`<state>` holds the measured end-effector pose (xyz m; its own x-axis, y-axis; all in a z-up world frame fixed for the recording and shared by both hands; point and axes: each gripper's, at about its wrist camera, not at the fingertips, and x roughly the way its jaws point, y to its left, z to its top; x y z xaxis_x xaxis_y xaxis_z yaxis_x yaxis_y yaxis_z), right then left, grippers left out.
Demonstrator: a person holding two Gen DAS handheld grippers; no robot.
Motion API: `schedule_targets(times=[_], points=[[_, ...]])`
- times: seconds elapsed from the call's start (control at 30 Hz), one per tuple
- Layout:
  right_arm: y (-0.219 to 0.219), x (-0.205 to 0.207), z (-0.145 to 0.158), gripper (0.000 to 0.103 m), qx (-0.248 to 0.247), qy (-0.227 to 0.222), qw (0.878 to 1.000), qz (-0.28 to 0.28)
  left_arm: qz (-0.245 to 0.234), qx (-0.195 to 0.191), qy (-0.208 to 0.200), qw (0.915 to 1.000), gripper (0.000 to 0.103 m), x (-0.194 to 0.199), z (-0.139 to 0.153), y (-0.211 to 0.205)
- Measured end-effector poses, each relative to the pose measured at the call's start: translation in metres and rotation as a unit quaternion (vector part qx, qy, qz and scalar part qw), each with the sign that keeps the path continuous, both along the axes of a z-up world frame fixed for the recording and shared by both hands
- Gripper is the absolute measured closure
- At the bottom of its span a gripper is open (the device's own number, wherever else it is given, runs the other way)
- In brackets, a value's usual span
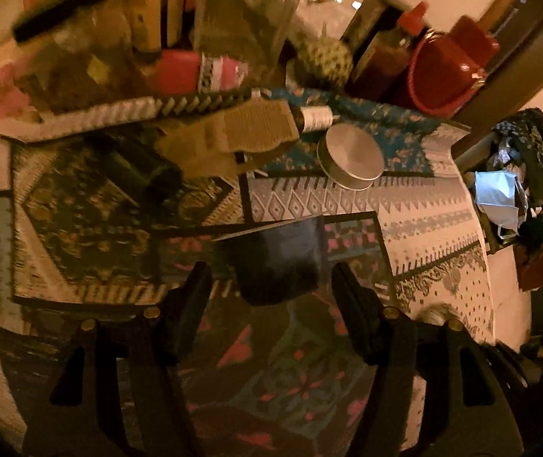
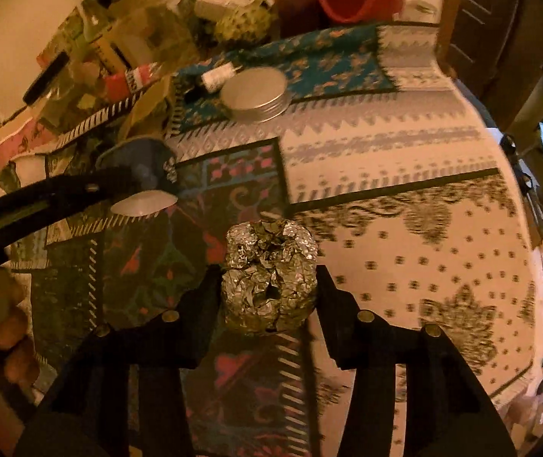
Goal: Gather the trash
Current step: 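Grasp the crumpled foil ball with the right tool while the left tool grasps the white plastic tub, then lift the foil ball and white tub and carry them toward the basin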
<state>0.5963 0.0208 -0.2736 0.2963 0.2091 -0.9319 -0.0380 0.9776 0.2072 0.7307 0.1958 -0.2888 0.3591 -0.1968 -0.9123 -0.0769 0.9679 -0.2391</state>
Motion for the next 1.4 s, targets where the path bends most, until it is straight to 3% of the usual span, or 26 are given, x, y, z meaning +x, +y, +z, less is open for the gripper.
schedule_targets(times=[0.1,0.37,0.53,0.73,0.93,1.1,1.4], points=[[-0.015,-0.004,0.007,0.059,-0.003,-0.007,1.0,-0.015,0.016,-0.009,0.014,0.9997,0.039,0.011,-0.011,-0.004],[-0.044,-0.019,0.021,0.059,-0.009,-0.022,0.999,-0.045,0.045,0.021,0.038,0.9981,0.039,0.03,-0.033,-0.013],[-0.058,-0.03,0.033,0.059,-0.005,-0.041,0.998,-0.046,0.049,0.03,0.015,0.9983,0.039,0.023,-0.028,-0.017],[-0.074,-0.046,0.057,0.059,0.009,-0.077,0.996,-0.037,0.024,0.041,-0.061,0.997,0.041,-0.011,0.025,-0.034],[-0.099,-0.073,0.097,0.059,0.029,-0.132,0.991,-0.016,0.027,0.035,-0.148,0.988,0.042,-0.068,0.098,-0.061],[-0.125,-0.105,0.135,0.059,0.047,-0.184,0.982,0.015,0.044,0.048,-0.227,0.9716,0.043,-0.139,0.163,-0.09],[-0.157,-0.162,0.193,0.059,0.064,-0.264,0.96,0.07,0.081,0.069,-0.318,0.942,0.043,-0.261,0.228,-0.138]])
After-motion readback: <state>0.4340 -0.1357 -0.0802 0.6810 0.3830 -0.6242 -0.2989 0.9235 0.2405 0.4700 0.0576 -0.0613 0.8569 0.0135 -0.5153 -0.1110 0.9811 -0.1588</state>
